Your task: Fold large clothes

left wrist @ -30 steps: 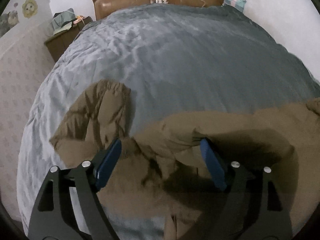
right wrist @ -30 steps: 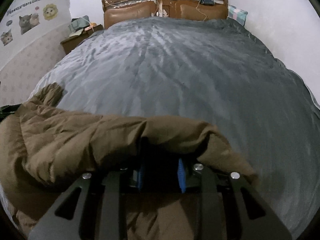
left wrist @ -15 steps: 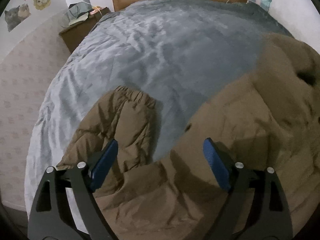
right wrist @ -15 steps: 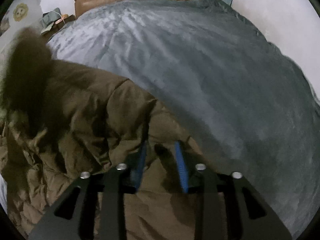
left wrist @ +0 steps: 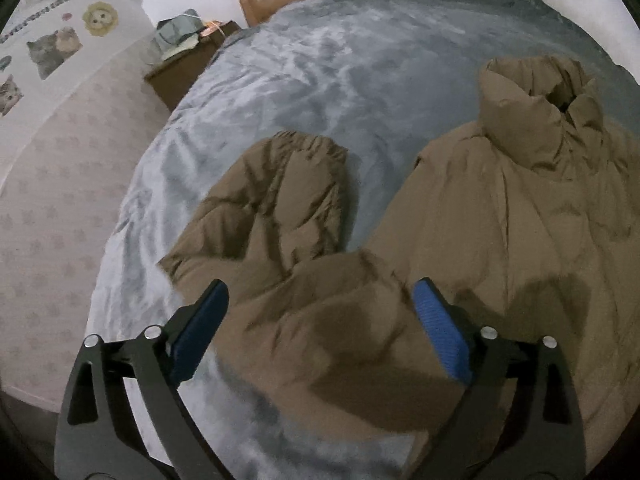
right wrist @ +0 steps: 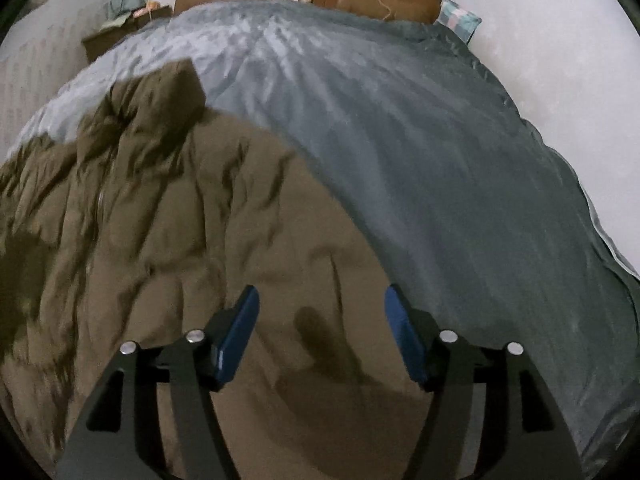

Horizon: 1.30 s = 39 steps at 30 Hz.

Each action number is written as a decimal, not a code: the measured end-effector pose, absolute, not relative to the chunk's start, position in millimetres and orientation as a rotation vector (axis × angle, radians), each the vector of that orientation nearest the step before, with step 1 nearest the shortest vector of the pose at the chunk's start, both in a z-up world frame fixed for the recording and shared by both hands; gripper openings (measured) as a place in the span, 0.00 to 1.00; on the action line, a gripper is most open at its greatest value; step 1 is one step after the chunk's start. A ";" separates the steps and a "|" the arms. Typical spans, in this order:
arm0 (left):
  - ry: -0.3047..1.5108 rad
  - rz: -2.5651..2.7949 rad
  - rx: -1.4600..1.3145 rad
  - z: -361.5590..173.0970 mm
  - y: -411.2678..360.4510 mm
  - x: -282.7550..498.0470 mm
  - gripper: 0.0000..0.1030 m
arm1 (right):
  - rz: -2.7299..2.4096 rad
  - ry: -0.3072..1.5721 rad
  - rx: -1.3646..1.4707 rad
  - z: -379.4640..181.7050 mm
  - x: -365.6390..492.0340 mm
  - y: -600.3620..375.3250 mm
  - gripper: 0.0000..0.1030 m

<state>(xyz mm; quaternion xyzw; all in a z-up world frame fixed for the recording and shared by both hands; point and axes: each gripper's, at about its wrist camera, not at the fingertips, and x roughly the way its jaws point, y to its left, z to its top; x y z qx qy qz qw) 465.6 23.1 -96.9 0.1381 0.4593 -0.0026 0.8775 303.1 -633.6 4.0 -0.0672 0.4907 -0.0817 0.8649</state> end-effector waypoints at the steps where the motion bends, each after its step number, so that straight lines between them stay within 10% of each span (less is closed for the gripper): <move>1: 0.957 -0.001 0.280 -95.3 26.3 459.6 0.91 | -0.175 1.029 -0.149 4.1 294.4 -634.6 0.67; 25: 1.037 0.093 0.176 -123.9 98.6 348.7 0.93 | -0.084 1.138 0.155 -8.3 157.8 -672.5 0.68; 31: 1.054 0.099 0.149 -121.5 110.4 336.1 0.93 | -0.142 1.200 0.213 -36.0 167.4 -690.9 0.20; 39: 1.057 0.119 0.150 -115.8 119.4 340.7 0.93 | -0.461 1.035 -0.149 33.6 198.1 -732.8 0.14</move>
